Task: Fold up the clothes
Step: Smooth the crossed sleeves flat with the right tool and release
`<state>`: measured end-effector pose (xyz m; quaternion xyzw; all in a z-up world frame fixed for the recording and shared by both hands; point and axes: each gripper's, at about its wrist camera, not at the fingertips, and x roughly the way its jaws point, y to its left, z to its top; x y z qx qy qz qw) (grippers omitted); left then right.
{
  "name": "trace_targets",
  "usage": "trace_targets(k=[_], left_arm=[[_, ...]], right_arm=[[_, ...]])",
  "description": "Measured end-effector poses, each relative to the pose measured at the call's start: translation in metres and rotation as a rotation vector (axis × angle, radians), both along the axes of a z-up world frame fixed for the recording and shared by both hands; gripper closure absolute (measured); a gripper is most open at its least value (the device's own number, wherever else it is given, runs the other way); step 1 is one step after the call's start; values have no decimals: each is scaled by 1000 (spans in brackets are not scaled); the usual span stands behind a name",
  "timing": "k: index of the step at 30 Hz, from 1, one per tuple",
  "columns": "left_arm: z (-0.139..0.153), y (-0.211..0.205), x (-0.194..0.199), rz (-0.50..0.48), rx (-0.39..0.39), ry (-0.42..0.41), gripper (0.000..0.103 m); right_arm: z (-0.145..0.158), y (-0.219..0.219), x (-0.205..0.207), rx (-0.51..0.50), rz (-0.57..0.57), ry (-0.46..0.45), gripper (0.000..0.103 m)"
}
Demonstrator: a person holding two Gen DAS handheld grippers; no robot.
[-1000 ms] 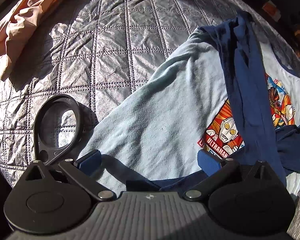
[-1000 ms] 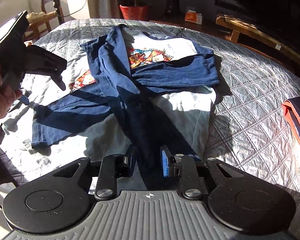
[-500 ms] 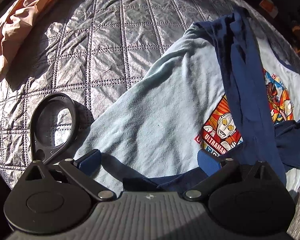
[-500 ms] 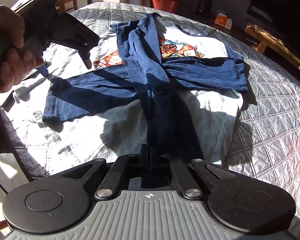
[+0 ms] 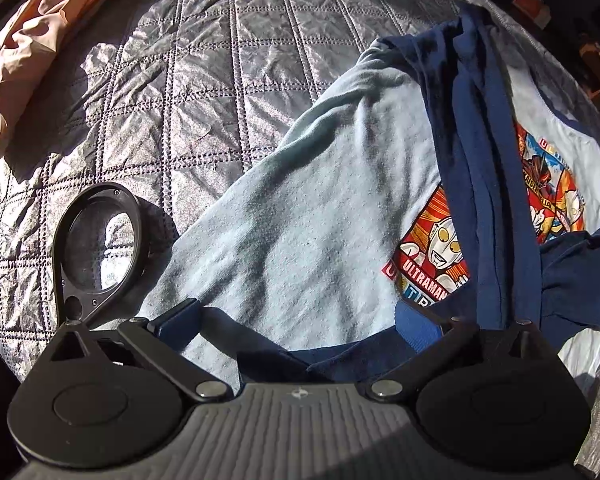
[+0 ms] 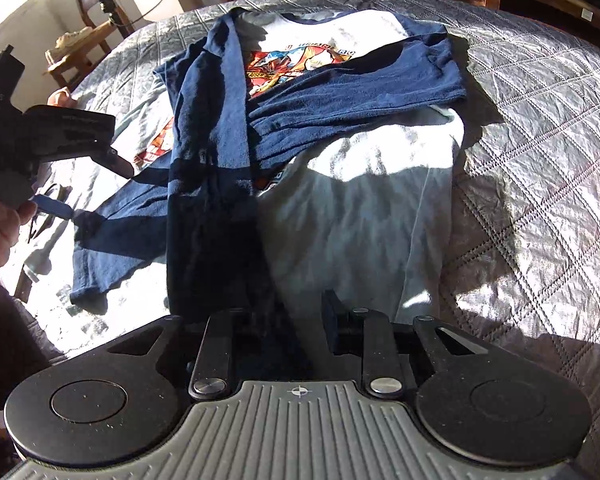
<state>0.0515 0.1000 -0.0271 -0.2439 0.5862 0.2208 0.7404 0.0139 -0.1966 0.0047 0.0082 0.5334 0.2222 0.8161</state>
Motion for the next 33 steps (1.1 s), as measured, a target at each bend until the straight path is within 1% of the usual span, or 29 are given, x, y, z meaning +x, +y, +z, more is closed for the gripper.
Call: trace_targets(k=[4,6,7,8,9,12,15,17,20,21,24,26,28,29,32,33], left_arm=[[-3,1,2,-3,-3,-1,1],[-4,0,3,-5,-3,0,1],[-5,-1,2,-8,-1,0,1],[-5,-2,3,-11,1,0,1],[-6,-3,3,-13,4,1,1],[-7,-4,5,-17,8,2,1],[-9,-1,6,-20,7,2,1],[-9,-2,7,-23,8,1,1],[-10,-5,9,-28,9,1,1],[-10,-6,10,-30,10,1,1],[-11,-8,12,-35,11,1,1],[-11,-7,13,-36,11,1,1],[-12,-6,15,-35,11,2,1],[-13,-5,15,-34,11,2,1],[-12,-1,13,-35,10,2,1],[-10,-2,11,-36,10,1,1]], right_arm=[[1,4,-16,51,10,42,62],[1,6,-21,46,10,40,62],[1,7,-23,44,11,39,72],[2,7,-24,39,14,29,95],[3,8,-24,35,17,18,100],[9,10,-26,17,23,-26,101],[25,3,-24,61,-27,-96,102],[33,-1,-22,72,-44,-134,102],[35,-12,-11,-22,-128,-209,102],[32,-15,-7,-77,-145,-224,102],[10,-14,0,-267,-108,-242,101],[3,-9,-3,-355,-78,-290,101],[1,-3,-6,-397,-62,-306,101],[2,-1,-8,-402,-62,-318,97],[6,4,-13,-417,-63,-354,94],[11,9,-19,-394,-22,-362,91]])
